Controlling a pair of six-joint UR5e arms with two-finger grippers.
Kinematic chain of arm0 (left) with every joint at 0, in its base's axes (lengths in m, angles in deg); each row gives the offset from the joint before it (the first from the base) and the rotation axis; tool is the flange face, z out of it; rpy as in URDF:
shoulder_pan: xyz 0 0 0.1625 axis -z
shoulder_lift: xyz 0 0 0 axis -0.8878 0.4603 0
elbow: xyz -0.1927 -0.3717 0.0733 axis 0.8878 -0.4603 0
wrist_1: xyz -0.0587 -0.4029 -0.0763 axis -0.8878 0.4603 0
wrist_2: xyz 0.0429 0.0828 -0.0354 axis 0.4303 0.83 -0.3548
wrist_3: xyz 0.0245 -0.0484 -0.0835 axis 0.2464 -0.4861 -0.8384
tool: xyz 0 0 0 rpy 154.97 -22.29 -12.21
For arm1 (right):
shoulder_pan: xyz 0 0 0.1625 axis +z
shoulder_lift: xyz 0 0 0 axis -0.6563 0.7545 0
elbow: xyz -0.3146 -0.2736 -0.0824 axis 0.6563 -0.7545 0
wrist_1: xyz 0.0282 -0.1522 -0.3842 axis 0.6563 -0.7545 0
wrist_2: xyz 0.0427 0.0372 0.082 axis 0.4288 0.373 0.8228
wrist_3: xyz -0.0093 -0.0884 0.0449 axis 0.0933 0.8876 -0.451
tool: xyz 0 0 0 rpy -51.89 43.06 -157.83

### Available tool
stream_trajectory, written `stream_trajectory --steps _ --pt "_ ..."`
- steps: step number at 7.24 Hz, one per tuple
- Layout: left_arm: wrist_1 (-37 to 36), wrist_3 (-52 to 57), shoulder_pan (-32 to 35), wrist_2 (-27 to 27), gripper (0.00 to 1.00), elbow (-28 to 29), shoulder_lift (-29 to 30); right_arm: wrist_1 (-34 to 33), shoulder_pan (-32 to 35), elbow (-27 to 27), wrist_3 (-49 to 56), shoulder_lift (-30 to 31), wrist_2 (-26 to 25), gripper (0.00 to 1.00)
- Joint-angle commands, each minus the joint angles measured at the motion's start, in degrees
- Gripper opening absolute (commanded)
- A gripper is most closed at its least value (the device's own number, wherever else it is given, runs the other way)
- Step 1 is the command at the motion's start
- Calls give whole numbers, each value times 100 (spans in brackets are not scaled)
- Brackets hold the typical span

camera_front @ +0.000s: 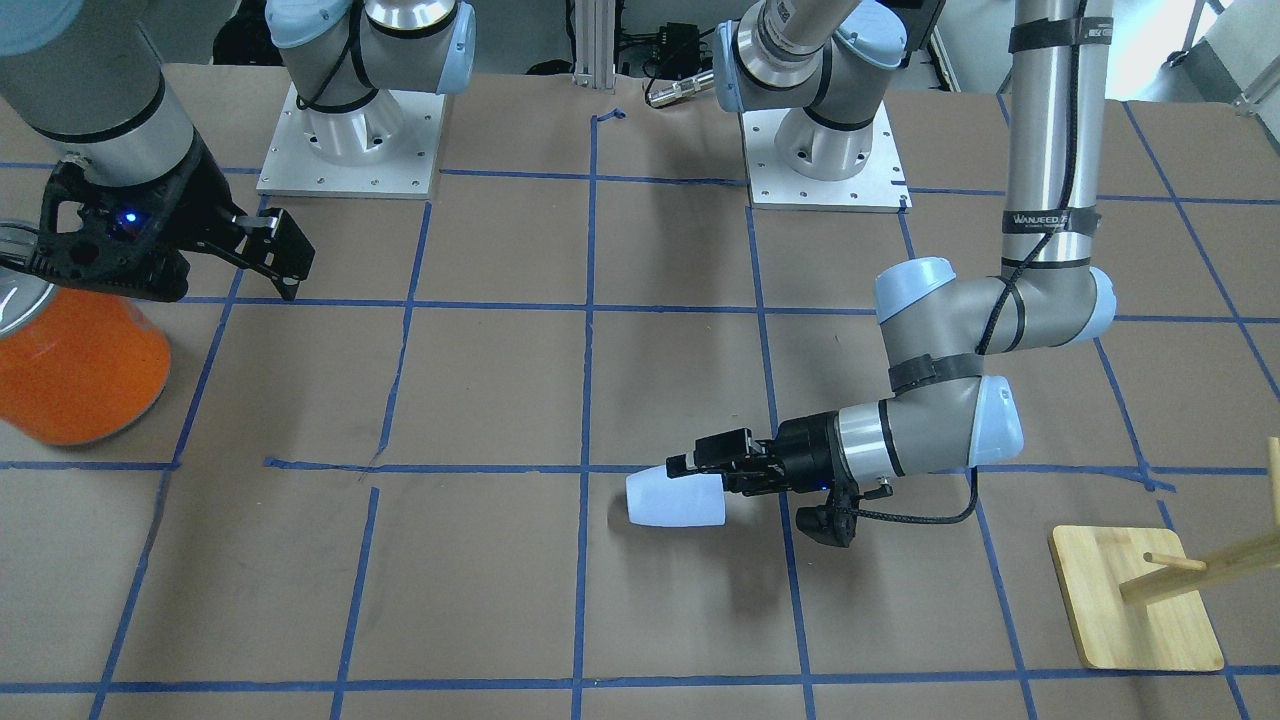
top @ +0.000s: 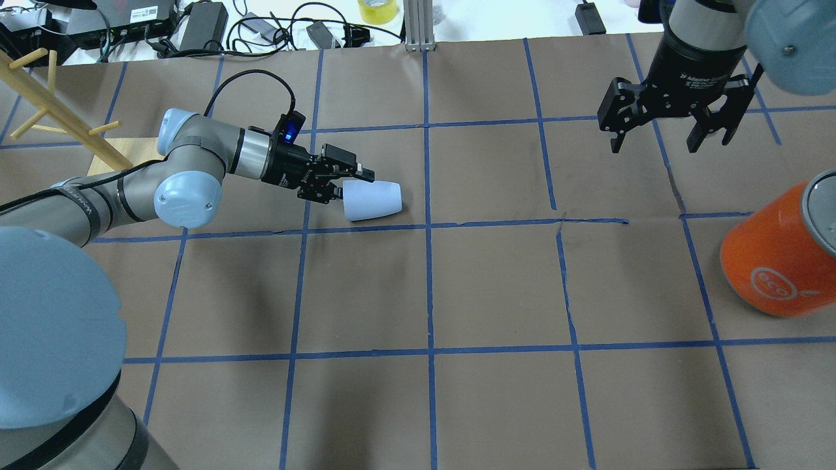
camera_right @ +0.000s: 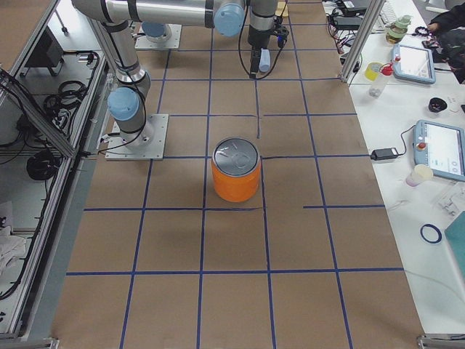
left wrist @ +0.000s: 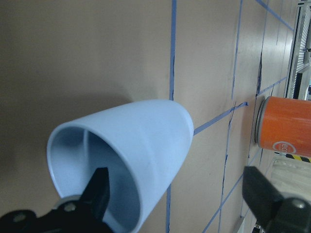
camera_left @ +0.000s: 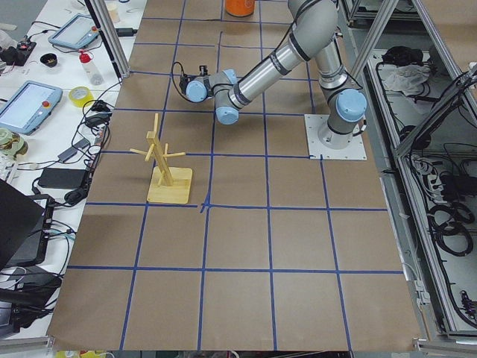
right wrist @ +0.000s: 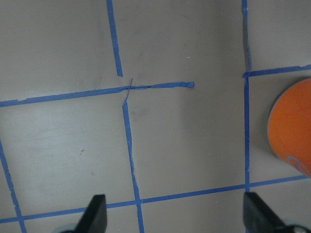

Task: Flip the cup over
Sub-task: 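Grasp the rim of the white cup with the left gripper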

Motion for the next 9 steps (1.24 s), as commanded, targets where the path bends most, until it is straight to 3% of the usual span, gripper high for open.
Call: stream_trajectory --steps 1,3,5,9 --pt "-9 -88 0 -125 49 -20 -7 0 7 0 0 8 -20 100" --pt "-9 -88 0 -55 19 -29 -7 -9 7 0 0 8 -3 100" --pt "-9 -96 0 -46 4 -20 -24 -9 7 9 0 8 -11 100" --pt "-9 -1307 0 76 0 24 -497 -9 7 44 0 8 -11 100"
